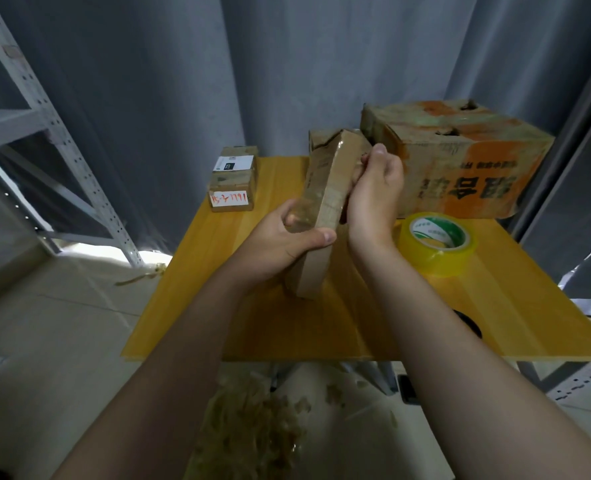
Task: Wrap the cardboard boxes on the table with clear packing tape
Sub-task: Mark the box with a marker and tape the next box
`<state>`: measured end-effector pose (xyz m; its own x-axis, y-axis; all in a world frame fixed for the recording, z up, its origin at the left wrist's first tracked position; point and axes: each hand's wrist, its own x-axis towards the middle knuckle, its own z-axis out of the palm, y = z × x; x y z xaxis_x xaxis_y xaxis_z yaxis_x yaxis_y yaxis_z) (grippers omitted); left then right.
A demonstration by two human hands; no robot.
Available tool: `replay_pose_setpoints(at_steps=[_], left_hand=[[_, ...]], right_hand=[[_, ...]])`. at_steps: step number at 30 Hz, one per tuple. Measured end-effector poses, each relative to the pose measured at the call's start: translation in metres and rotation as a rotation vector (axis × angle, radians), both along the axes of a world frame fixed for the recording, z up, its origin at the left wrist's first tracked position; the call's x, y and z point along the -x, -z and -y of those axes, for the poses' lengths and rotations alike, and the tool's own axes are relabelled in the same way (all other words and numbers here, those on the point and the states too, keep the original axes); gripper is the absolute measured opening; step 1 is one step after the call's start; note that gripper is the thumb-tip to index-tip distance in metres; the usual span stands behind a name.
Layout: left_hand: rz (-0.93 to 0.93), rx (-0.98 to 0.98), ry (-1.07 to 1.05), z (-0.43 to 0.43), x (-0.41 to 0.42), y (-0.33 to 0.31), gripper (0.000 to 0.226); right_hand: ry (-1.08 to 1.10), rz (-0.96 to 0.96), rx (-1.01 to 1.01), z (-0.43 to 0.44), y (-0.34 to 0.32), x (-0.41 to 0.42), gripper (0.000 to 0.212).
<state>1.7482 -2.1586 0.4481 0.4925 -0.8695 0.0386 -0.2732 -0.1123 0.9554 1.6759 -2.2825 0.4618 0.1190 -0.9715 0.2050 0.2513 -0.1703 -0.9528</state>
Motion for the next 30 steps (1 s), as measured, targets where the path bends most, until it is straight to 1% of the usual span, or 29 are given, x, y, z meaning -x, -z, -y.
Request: replay_pose_setpoints(at_steps=[2,3,5,7,9,10,11,12,14,15,17,19,22,25,30], left_hand=[[-0.088,0.043,-0.053,0.001,-0.002,-0.001,0.068],[-0.121,0.069,-0.066,0.001,-0.004,-0.001,0.064],[-0.133,0.107,-0.056,0.001,-0.005,-0.001,0.050],[-0.130,0.113,-0.016,0.001,-0.004,-0.001,0.043],[-0.093,0.113,0.000,0.003,0.000,-0.002,0.040],[-0.057,0.126,-0.011,0.005,0.001,-0.003,0.039],[-0.008,0.143,-0.028,0.007,0.002,-0.004,0.039],[0.038,0.164,-0.033,0.009,0.004,-0.005,0.042],[0.115,0.178,-0.006,0.011,0.010,-0.006,0.054],[0.144,0.175,0.019,0.011,0.015,-0.007,0.059],[0.205,0.169,0.063,0.010,0.023,-0.009,0.065],[0.254,0.172,0.102,0.011,0.030,-0.011,0.068],[0.236,0.196,0.131,0.013,0.036,-0.012,0.067],[0.212,0.232,0.149,0.014,0.036,-0.011,0.059],[0.079,0.285,0.137,0.011,0.040,-0.008,0.051]], right_hand=[[-0.092,-0.060,-0.041,0.003,-0.002,0.002,0.020],[-0.149,-0.102,-0.077,0.004,-0.002,0.003,0.022],[-0.280,-0.183,-0.166,0.002,-0.003,0.008,0.038],[-0.354,-0.214,-0.231,0.000,-0.005,0.010,0.056],[-0.361,-0.242,-0.229,-0.004,-0.008,0.011,0.081],[-0.337,-0.247,-0.220,-0.003,-0.009,0.010,0.090],[-0.310,-0.245,-0.205,-0.003,-0.010,0.011,0.089],[-0.286,-0.238,-0.198,-0.003,-0.011,0.011,0.081],[-0.251,-0.223,-0.208,0.001,-0.013,0.011,0.062],[-0.236,-0.212,-0.223,0.004,-0.013,0.012,0.057],[-0.199,-0.204,-0.218,0.004,-0.015,0.012,0.051],[-0.146,-0.223,-0.170,0.002,-0.016,0.012,0.047],[-0.069,-0.194,-0.131,0.001,-0.015,0.013,0.043],[0.000,-0.225,-0.089,0.002,-0.013,0.015,0.052],[0.096,-0.311,0.100,0.002,-0.010,0.024,0.049]])
